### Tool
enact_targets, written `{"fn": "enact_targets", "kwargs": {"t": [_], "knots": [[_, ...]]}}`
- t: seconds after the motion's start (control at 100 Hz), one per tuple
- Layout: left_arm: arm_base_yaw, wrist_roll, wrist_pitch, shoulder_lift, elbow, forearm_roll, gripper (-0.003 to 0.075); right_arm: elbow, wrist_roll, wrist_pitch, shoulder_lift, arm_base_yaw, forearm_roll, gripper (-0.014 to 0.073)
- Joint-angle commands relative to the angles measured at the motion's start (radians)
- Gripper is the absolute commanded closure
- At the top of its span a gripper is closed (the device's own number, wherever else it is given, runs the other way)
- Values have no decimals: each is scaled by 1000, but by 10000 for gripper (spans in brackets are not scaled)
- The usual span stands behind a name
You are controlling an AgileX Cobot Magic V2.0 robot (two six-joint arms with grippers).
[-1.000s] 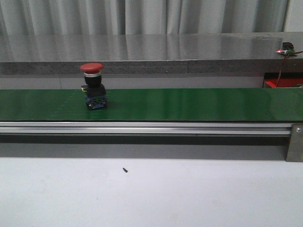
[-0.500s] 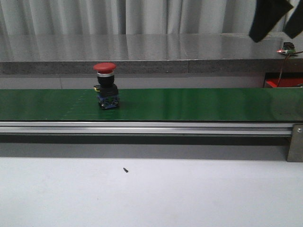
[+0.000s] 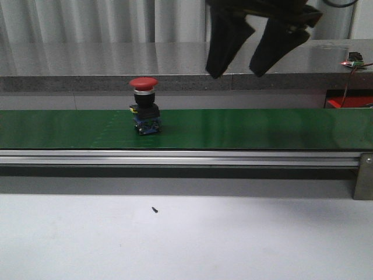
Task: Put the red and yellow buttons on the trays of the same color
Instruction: 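Lower the right gripper onto the second red button on the belt and grasp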
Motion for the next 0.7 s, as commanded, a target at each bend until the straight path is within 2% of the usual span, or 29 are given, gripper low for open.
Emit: {"fn": "enact_targets", "kwargs": {"t": [0.0, 0.17, 0.69], "knots": [[-5, 3, -47, -10, -26, -38, 740, -64, 20, -6, 3, 28, 22, 2], [-5, 3, -47, -10, -26, -38, 740, -122, 27, 17, 65, 64, 37, 2], [-5, 3, -47, -10, -26, -38, 740, -267, 35, 33, 214, 65, 44, 2]]}}
